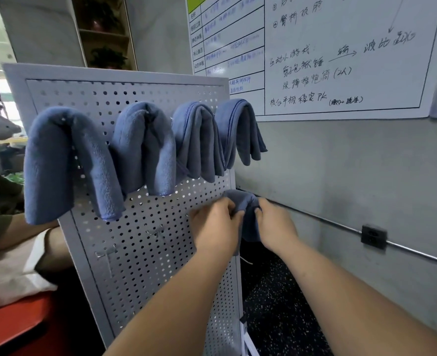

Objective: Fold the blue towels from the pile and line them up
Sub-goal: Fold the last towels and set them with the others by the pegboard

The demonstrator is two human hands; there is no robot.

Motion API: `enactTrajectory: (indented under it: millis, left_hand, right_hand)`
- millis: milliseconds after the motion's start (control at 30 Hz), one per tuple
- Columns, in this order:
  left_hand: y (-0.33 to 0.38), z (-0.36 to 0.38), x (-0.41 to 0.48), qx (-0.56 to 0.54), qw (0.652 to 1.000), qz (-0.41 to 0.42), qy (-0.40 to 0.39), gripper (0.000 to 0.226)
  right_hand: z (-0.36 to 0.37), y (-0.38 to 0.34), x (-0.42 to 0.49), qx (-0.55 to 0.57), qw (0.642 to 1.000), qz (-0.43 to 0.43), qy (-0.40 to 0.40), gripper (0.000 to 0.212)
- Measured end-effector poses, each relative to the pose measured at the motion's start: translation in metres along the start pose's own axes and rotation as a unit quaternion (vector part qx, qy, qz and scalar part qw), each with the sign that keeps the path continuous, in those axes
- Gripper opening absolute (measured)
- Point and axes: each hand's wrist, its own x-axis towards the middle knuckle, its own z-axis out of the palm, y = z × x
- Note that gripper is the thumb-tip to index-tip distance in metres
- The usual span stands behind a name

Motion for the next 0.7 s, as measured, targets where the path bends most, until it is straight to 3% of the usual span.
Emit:
enactTrajectory:
  millis: [200, 333, 533, 700]
  left_hand:
    - [-0.004, 0.006, -0.001, -0.017, 0.999, 0.016, -0.04, 0.025]
    - [-0.007, 0.0, -0.004, -0.031, 0.999, 0.036, -0.018, 0.022]
    - [-0.013, -0.008, -0.018, -0.059, 0.997, 0.057, -0.007, 0.016]
    - [-0.018, -0.016, -0.038, -0.112, 0.99, 0.084, -0.016, 0.02]
  right_hand:
    - [0.006, 0.009, -0.007, -0.01, 1.0, 0.0, -0.018, 0.017]
    - [0.006, 0.013, -0.012, -0.011, 1.0, -0.003, -0.028, 0.016]
    - [-0.002, 0.017, -0.027, 0.006, 0.999, -0.002, -0.035, 0.038]
    - [-0.016, 0.017, -0.063, 0.03, 0.999, -0.002, -0.031, 0.041]
